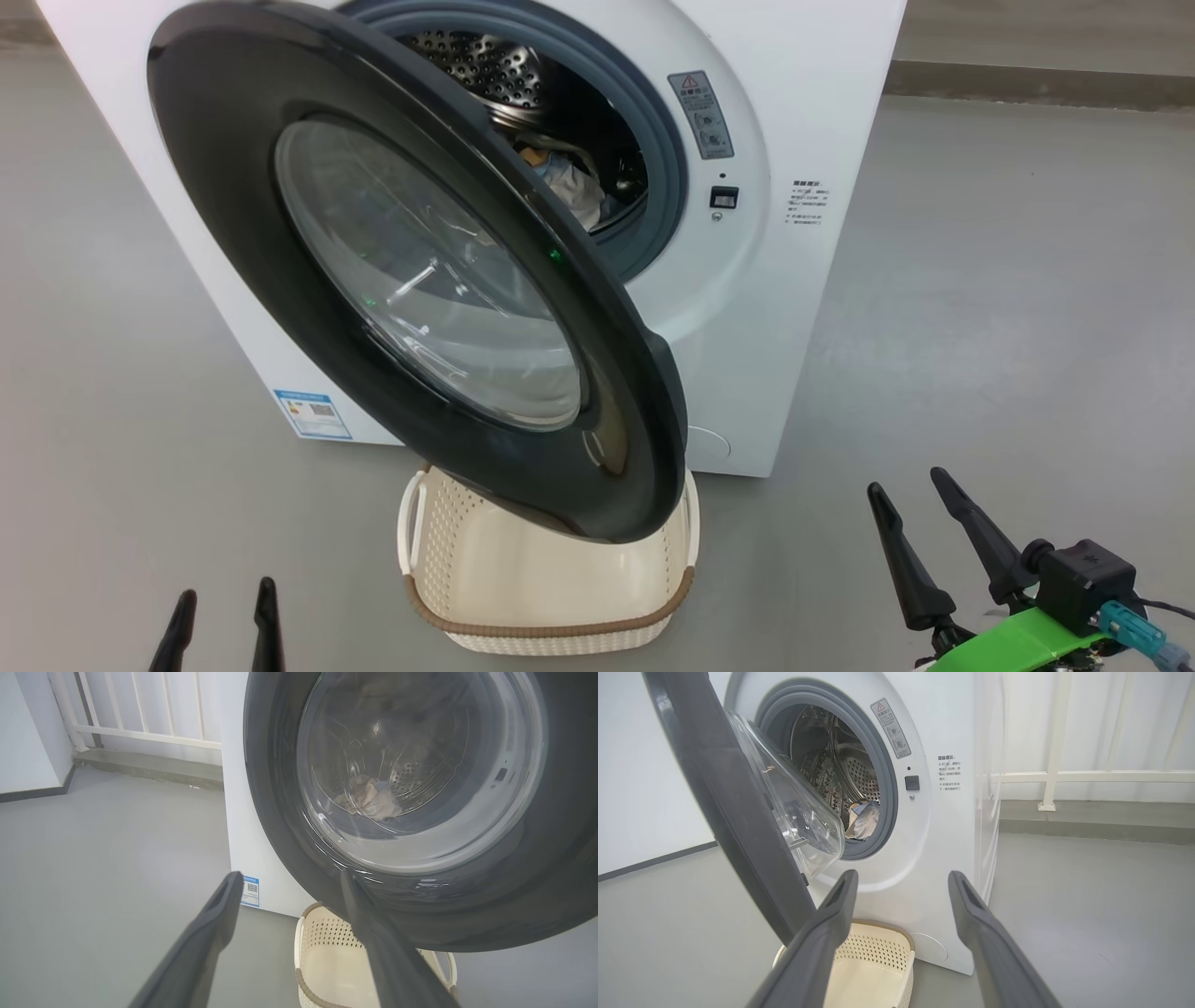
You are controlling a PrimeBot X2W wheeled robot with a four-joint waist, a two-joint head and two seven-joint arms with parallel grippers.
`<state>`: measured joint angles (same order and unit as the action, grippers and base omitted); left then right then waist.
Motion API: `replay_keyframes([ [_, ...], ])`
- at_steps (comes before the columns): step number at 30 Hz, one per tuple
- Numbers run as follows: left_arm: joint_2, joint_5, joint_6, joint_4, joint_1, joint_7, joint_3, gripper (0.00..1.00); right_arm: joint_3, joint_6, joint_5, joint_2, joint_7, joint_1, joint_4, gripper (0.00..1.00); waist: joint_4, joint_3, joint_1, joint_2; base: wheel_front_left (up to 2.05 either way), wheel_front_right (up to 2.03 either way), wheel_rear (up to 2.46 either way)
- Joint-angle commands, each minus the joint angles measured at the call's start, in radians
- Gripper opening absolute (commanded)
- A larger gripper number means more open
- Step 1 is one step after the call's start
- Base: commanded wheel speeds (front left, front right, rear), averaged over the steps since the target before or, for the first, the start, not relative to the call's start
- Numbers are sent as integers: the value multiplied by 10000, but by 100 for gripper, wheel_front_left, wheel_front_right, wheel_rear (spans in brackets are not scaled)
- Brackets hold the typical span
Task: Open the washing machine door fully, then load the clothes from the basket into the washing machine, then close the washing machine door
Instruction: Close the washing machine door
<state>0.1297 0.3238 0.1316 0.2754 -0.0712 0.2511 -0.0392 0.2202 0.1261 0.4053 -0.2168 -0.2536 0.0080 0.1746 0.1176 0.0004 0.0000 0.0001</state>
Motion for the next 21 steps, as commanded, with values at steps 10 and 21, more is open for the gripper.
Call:
replay_keyframes([
  [10,-232,-388,-9,-565,87,106,-719,100,338,46,198,-104,-82,-976,-177,0,157,-13,0,-1,0,0,0],
  [21,-354,-535,-9,-721,37,106,-727,100,762,46,238,165,-82,-2128,-1334,0,480,-162,0,-1,0,0,0],
])
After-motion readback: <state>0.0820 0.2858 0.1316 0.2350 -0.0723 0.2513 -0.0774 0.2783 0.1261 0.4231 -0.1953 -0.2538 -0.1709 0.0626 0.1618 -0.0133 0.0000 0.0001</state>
